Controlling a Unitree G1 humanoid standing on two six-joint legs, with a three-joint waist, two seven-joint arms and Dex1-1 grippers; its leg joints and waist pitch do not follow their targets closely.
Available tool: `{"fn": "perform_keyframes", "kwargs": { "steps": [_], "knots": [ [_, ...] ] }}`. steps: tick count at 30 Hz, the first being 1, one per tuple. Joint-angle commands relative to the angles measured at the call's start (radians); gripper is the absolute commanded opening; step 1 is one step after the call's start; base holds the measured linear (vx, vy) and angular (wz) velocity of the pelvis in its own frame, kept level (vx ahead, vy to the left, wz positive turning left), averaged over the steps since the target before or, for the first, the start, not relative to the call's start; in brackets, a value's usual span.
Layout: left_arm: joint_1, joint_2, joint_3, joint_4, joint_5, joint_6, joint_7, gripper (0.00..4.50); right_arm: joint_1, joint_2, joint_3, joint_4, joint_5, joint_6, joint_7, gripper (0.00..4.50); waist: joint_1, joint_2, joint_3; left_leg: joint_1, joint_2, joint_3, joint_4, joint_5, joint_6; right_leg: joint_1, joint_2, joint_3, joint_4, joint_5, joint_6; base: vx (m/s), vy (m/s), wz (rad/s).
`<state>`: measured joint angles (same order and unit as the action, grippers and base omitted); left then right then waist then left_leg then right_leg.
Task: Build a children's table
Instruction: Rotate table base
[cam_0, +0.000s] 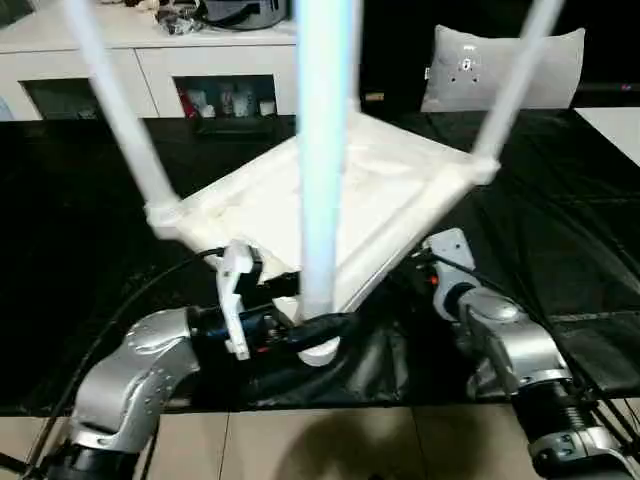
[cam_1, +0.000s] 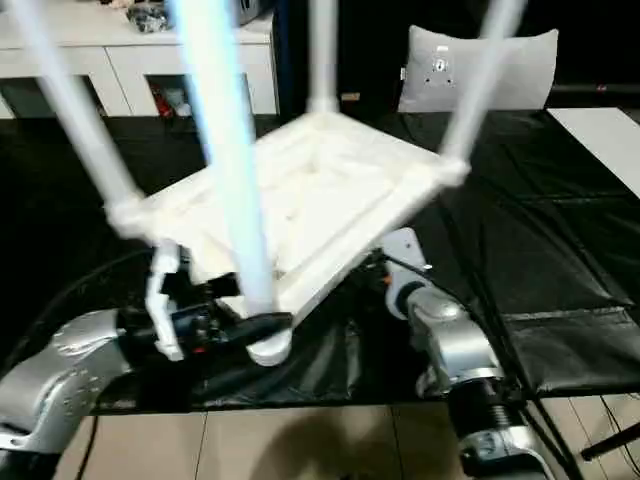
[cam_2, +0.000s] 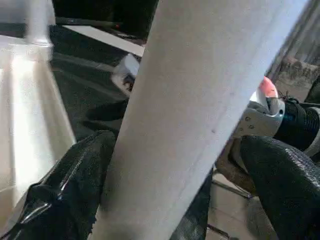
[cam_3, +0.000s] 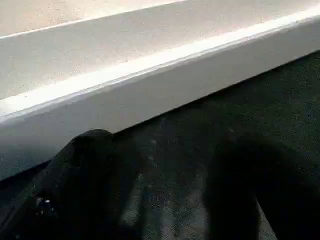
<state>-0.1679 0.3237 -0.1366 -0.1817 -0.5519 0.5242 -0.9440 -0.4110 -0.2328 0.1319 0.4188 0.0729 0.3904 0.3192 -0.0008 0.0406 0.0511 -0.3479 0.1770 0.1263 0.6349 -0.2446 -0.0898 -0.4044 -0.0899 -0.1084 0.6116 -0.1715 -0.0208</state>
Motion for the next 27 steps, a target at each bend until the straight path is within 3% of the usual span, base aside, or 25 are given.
{"fn": "perform_keyframes", "kwargs": {
  "steps": [1, 10, 16, 20, 21, 22, 27],
  "knots": [
    [-0.015, -0.015, -0.065, -0.035, -0.011, 0.016, -0.010, 4.46, -0.035, 0.028, 0.036, -0.004, 0.007, -0.026, 0.032, 4.50, 0.008, -0.011, -0.058, -0.022, 0.032, 0.010, -0.088, -0.095, 0.053, 0.067, -0.052, 0.056, -0.072, -0.280, -0.190, 0.000, 0.000, 0.00],
    [-0.047, -0.089, -0.122, -0.033, -0.010, 0.029, 0.009, 4.46, -0.034, 0.052, 0.049, 0.003, -0.007, -0.063, 0.063, 4.50, 0.008, -0.010, -0.059, -0.025, 0.031, 0.011, -0.087, -0.081, 0.058, 0.070, -0.052, 0.056, -0.072, -0.259, -0.197, 0.000, 0.000, 0.00],
    [-0.070, -0.110, -0.139, -0.011, 0.009, 0.018, 0.007, 4.46, -0.041, 0.073, 0.074, 0.009, -0.019, -0.091, 0.098, 4.50, 0.006, -0.007, -0.057, -0.023, 0.033, 0.010, -0.089, -0.110, 0.057, 0.069, -0.051, 0.056, -0.075, -0.285, -0.193, 0.000, 0.000, 0.00],
    [-0.091, -0.128, -0.146, -0.003, 0.008, 0.014, 0.013, 4.46, -0.055, 0.087, 0.078, 0.035, -0.030, -0.104, 0.100, 4.50, 0.004, -0.011, -0.058, -0.024, 0.032, 0.009, -0.090, -0.112, 0.054, 0.070, -0.052, 0.056, -0.075, -0.296, -0.192, 0.000, 0.000, 0.00],
    [-0.097, -0.137, -0.150, 0.004, 0.016, 0.004, 0.021, 4.46, -0.059, 0.089, 0.077, 0.042, -0.031, -0.109, 0.102, 4.50, 0.002, -0.019, -0.057, -0.024, 0.033, 0.011, -0.089, -0.110, 0.055, 0.069, -0.052, 0.056, -0.077, -0.294, -0.192, 0.000, 0.000, 0.00],
    [-0.098, -0.139, -0.150, 0.005, 0.018, 0.002, 0.022, 4.46, -0.059, 0.090, 0.077, 0.043, -0.032, -0.111, 0.102, 4.50, 0.003, -0.015, -0.057, -0.025, 0.033, 0.010, -0.089, -0.106, 0.057, 0.070, -0.053, 0.057, -0.076, -0.293, -0.193, 0.000, 0.000, 0.00],
    [-0.136, -0.189, -0.137, 0.069, 0.084, -0.068, 0.101, 4.46, -0.084, 0.092, 0.050, 0.082, -0.051, -0.106, 0.064, 4.50, 0.000, -0.020, -0.057, -0.025, 0.033, 0.010, -0.088, -0.097, 0.060, 0.069, -0.053, 0.057, -0.077, -0.291, -0.188, 0.000, 0.000, 0.00]
  ]
}}
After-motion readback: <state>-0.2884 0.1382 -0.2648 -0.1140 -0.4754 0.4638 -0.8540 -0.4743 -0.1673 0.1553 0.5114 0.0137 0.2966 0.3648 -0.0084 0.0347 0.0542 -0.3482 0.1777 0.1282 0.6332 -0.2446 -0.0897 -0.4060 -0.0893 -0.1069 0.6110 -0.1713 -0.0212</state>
